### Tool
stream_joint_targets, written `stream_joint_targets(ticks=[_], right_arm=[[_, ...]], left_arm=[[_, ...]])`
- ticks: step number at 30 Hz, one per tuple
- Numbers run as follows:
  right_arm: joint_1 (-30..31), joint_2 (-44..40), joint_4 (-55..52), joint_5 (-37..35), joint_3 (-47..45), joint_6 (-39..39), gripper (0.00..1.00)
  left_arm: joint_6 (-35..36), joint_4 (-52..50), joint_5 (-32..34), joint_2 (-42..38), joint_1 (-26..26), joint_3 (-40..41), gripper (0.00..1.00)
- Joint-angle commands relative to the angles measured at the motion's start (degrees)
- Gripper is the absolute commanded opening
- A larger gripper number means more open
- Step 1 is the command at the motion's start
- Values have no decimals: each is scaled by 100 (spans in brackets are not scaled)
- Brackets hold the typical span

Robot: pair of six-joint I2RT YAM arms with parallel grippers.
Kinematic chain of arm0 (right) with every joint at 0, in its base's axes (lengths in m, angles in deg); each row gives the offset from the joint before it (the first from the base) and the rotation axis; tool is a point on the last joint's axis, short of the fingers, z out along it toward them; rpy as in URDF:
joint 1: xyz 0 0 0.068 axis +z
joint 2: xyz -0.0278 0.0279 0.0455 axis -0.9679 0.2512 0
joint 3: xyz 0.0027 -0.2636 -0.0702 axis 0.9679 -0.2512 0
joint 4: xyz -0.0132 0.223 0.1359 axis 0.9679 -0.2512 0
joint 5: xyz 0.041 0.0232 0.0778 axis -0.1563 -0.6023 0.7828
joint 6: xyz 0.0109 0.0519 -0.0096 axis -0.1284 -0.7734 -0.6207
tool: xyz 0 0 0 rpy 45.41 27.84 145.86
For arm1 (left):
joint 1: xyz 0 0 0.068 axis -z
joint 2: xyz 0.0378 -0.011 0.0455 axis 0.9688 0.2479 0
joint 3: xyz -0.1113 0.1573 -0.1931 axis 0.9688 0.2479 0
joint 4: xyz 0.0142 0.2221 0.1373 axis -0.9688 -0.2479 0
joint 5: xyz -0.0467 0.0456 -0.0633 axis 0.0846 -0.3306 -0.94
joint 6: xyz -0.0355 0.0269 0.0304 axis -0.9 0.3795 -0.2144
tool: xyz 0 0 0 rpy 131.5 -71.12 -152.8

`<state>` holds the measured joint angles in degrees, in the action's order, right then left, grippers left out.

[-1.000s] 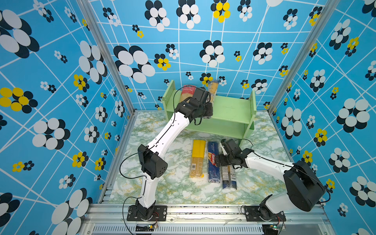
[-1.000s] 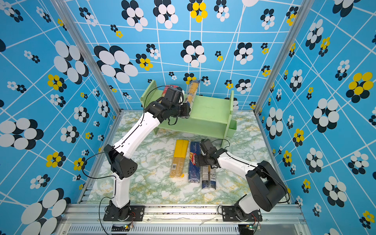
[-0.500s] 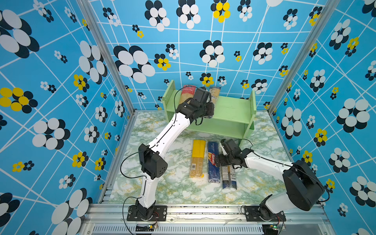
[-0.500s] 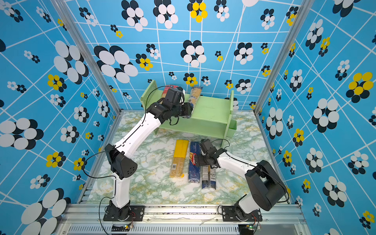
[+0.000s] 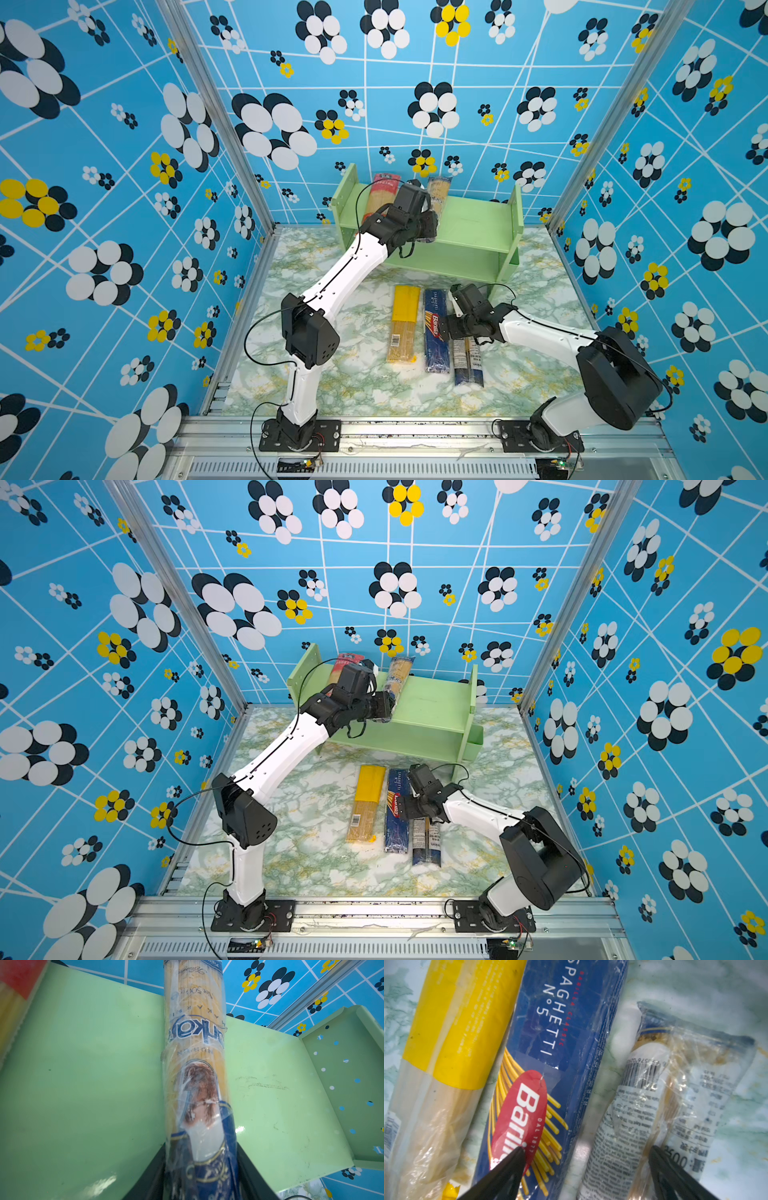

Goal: Arrange pasta packages on shelves
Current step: Place the pasta bag on the shelf.

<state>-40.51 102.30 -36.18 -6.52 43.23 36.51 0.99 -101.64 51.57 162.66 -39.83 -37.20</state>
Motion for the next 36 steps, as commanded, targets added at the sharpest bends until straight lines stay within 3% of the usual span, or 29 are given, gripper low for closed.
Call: stream_joint_targets(ticks=[1, 9, 13, 24, 36], right_arm=[[47, 223, -126, 57, -91, 32, 96], [48, 231, -137, 84, -82, 26, 96], [48, 222, -155, 83, -76, 26, 97], [48, 142, -233, 51, -69, 23, 99], [48, -1, -280, 57, -40, 8, 99]], left_arm=[[21, 54, 163, -220, 49, 270, 50], [171, 433, -46, -444, 50, 600, 59], [201, 582, -46, -551, 51, 750, 71], [321, 1064, -26, -932, 64, 1223, 78], [448, 1461, -259, -2081, 66, 2006, 86]])
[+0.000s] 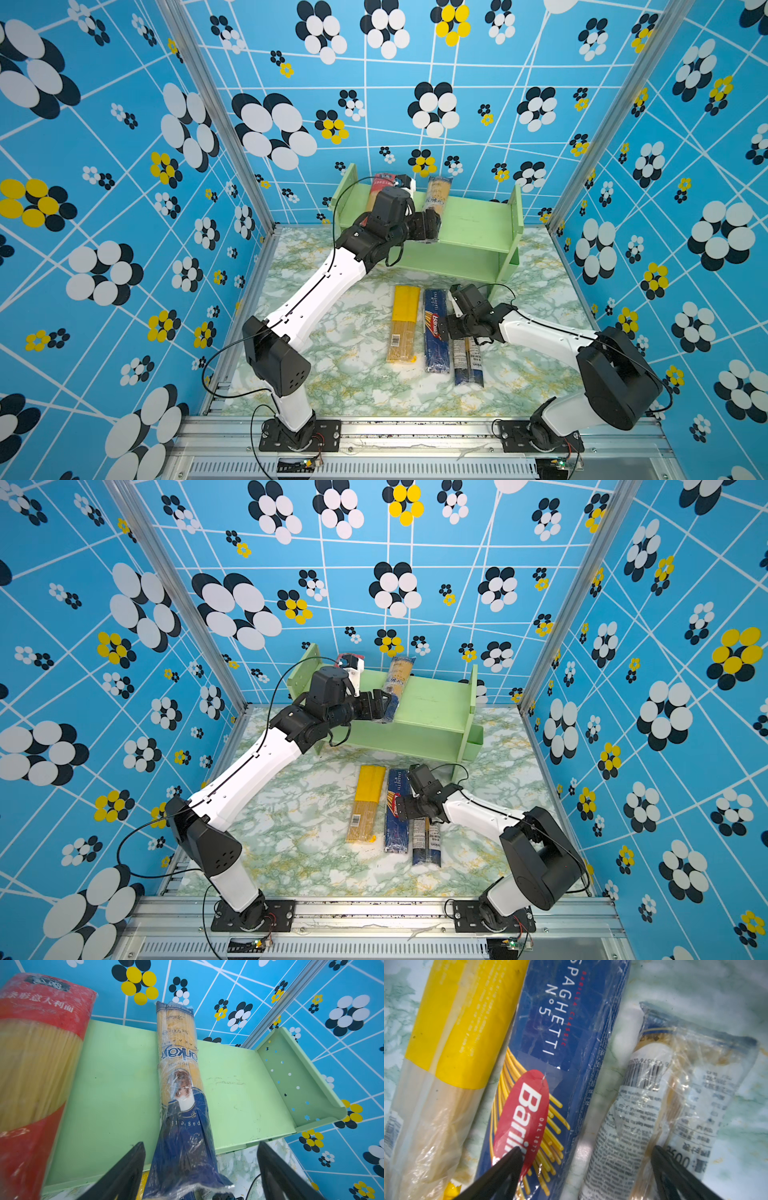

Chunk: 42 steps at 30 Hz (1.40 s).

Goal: Arrange pasta packages on shelves
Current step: Place the pasta bag on the shelf, then pick up the pasta bag from the center of the table.

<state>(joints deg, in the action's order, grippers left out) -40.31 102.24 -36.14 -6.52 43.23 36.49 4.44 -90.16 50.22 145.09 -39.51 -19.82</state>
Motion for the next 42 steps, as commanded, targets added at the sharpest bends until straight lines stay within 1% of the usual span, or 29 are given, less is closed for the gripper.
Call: stream_joint_targets(ticks=[1, 4, 7, 8, 12, 18, 20, 22, 27, 33, 37, 42], right_arm=[[28, 1, -280, 58, -40, 8, 99], [29, -25, -299, 51, -32, 1, 99], [28, -47, -366, 22, 24, -9, 99], [28, -67, -403, 11, 56, -13, 99], [29, -198, -490, -35, 134, 8, 99], [28, -391, -675, -82, 295, 10, 99], [28, -443, -704, -100, 330, 9, 99], [28, -478, -747, -127, 367, 10, 99], [29, -509, -818, -188, 432, -16, 99], [28, -518, -891, -236, 476, -68, 99], [28, -518, -909, -272, 488, -86, 99], [28, -475, -988, -318, 575, -79, 99]], left_arm=[[106, 367, -148, -416, 33, 394, 87], [125, 491, -284, -722, 42, 787, 89], [136, 680, -482, -1055, 51, 1364, 95], [158, 743, -579, -1177, 51, 1589, 99], [100, 1014, -704, -1677, 85, 2593, 99], [-94, 1151, -698, -2350, 144, 4024, 99], [-176, 1113, -682, -2482, 184, 4459, 99], [-281, 901, -491, -2547, 252, 4814, 99], [-378, 159, 92, -2520, 469, 5243, 99], [-905, -180, 461, -2274, 650, 5541, 99], [-1171, -365, 737, -1958, 859, 5483, 99], [-1260, -373, 806, -1508, 1157, 5273, 99]])
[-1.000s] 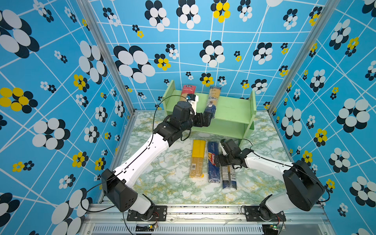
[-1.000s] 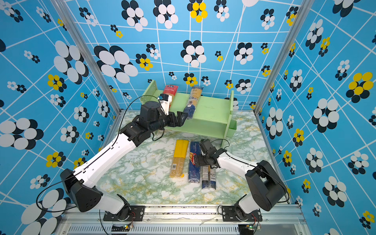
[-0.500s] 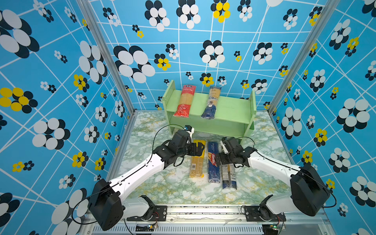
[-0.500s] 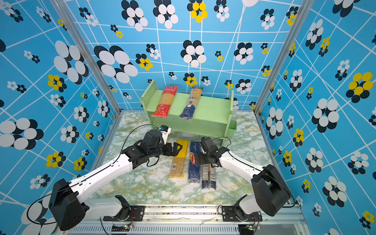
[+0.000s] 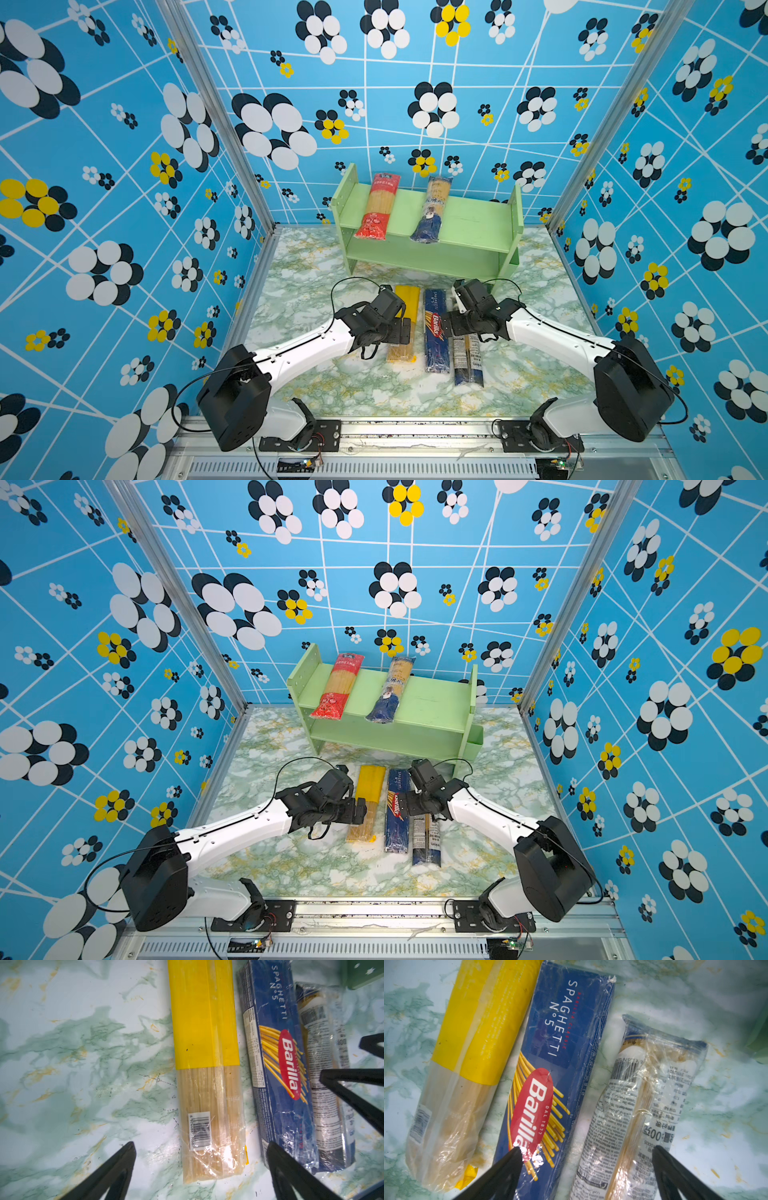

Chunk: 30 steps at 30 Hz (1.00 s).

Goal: Arrange pasta packages on shelves
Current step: Pick up the pasta bag from the center of the table.

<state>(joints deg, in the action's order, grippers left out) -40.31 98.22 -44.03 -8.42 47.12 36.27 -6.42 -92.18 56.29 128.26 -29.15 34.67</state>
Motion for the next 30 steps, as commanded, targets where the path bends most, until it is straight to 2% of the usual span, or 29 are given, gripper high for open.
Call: stream_joint_targets(ticks=[1, 10, 15, 30], right_arm=[[26, -72, -199, -134, 195, -56, 99], [28, -107, -189, -196, 142, -49, 99], [28, -80, -184, -231, 163, -4, 99], [28, -225, -190, -297, 75, 28, 99]], left_arm=[[-212, -162, 184, 267, 175, -214, 99], [-458, -34, 118, 862, 379, -290, 99], [-638, 99, 352, 1124, 511, -323, 99], [-816, 179, 593, 1536, 544, -318, 99]])
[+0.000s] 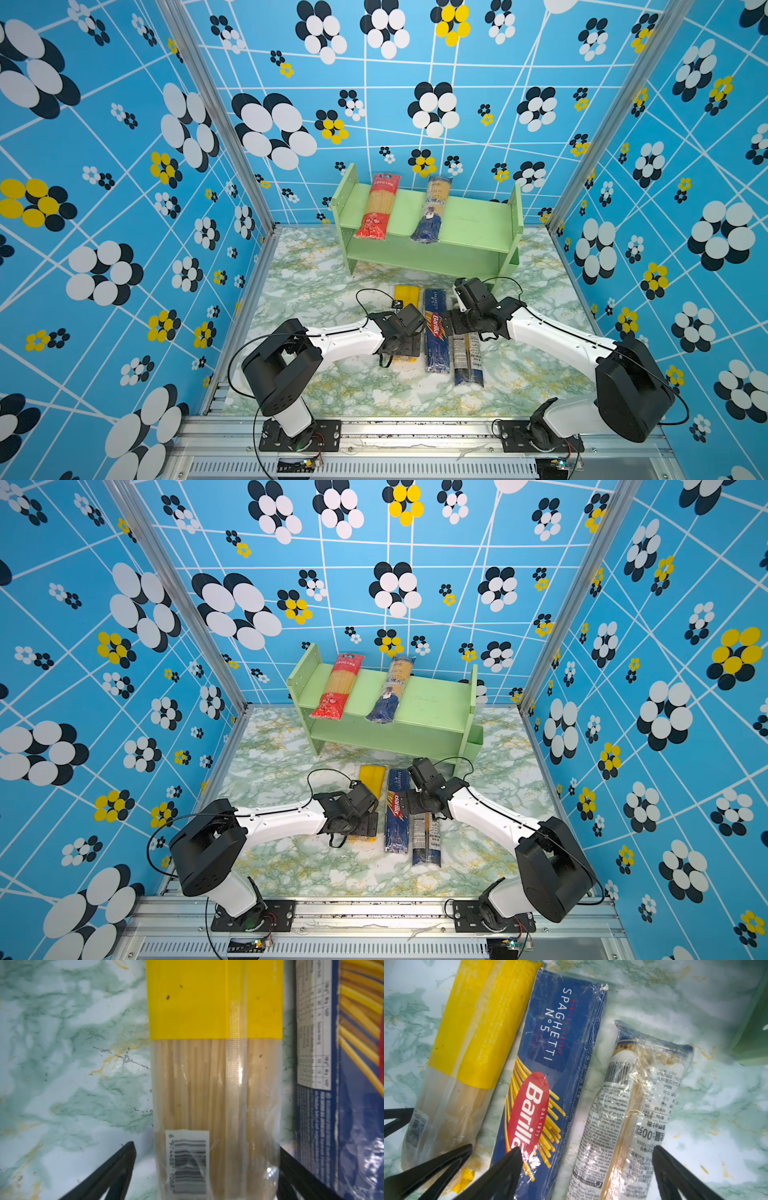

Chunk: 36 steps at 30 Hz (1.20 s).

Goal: Arrange pasta packages on shelves
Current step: Pick up the pasta bag from the center of the table.

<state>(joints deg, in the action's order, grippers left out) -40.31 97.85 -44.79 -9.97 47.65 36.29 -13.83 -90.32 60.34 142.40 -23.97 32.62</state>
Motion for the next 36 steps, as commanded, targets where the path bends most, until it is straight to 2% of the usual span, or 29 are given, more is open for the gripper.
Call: stream_joint_targets(ticks=[1, 8, 13, 19, 24, 28, 34, 36], right_arm=[[26, -208, -114, -152, 21, 28, 99], [26, -268, -116, -164, -27, 36, 99], [28, -255, -108, -152, -31, 23, 99], [24, -307, -131, -184, -43, 29, 99], [20, -347, -151, -203, -47, 46, 99], [26, -351, -157, -200, -51, 47, 99], [22, -356, -152, -208, -47, 47, 99], [19, -352, -150, -210, -47, 45, 99]], left_arm=[[-78, -9, 187, 151, 27, -125, 99], [-95, 13, 224, 156, 26, -104, 99], [-60, 96, 145, 170, 26, -84, 79], [-84, 130, 133, 221, 27, -74, 76], [-86, 163, 118, 212, 17, -19, 58], [-91, 159, 121, 208, 18, 17, 53], [-60, 193, 92, 235, 11, 38, 37], [-45, 224, 79, 239, 15, 48, 36]])
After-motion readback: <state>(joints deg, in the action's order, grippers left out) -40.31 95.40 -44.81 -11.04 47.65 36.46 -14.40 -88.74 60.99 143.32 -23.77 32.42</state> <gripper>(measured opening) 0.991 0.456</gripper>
